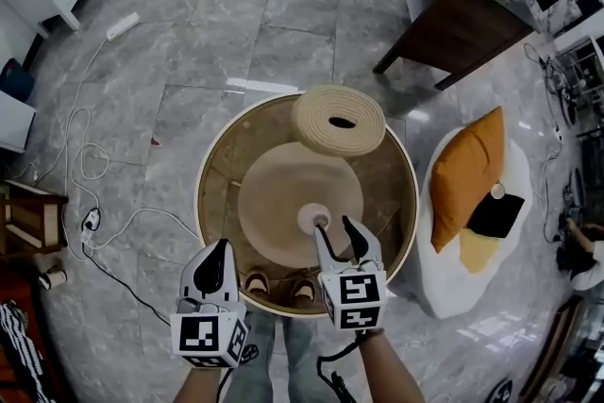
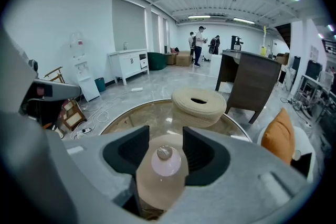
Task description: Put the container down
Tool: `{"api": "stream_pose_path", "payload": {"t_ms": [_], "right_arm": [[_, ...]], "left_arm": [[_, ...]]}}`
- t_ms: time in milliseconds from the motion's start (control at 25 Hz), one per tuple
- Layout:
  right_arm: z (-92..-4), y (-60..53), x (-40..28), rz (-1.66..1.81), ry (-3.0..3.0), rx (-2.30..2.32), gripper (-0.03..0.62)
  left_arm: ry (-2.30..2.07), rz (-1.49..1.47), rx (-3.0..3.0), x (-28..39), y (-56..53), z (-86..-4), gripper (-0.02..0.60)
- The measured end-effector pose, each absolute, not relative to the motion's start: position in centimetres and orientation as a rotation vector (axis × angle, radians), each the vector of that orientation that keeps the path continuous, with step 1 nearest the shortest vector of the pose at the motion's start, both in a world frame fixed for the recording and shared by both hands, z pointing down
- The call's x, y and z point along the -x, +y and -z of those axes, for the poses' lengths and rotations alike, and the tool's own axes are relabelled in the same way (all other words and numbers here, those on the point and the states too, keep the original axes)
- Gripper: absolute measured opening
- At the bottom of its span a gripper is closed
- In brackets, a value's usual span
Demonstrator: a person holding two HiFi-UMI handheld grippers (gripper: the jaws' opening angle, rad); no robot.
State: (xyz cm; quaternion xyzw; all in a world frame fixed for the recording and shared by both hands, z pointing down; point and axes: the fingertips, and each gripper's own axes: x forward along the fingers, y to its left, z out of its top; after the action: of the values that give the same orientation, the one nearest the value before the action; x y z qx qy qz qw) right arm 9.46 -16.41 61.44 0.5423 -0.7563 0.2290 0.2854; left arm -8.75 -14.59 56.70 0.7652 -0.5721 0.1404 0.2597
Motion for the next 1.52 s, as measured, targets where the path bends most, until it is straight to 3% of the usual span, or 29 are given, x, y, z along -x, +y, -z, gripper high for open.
{"api": "stream_pose_path", "payload": {"t_ms": [320,440,1160,1520], "right_arm": [[-53.9,-15.7,-12.2,-0.614,-2.046,-1.568,0.176],[-50.6,-15.1,-14.0,-0.607,-2.046,-1.616,0.130],[-32.6,-12.0,-24.5,-0.533,-1.974,-2.045,0.017],[-28.2,-9.1,-28.0,-0.457,-1.938,-2.126,0.006]], "left_arm": [[-1.534,-0.373,-2.160,7.1,-16.1,-51.3,0.003],[-1.521,-0.368,-2.193,5.9,-16.3,-48.7,0.003],[-1.563,-0.308,-2.396,3.0,-16.4,-30.1,0.003],[-1.604,-0.235,-2.468,2.1,-15.7,-24.8,0.003]]}}
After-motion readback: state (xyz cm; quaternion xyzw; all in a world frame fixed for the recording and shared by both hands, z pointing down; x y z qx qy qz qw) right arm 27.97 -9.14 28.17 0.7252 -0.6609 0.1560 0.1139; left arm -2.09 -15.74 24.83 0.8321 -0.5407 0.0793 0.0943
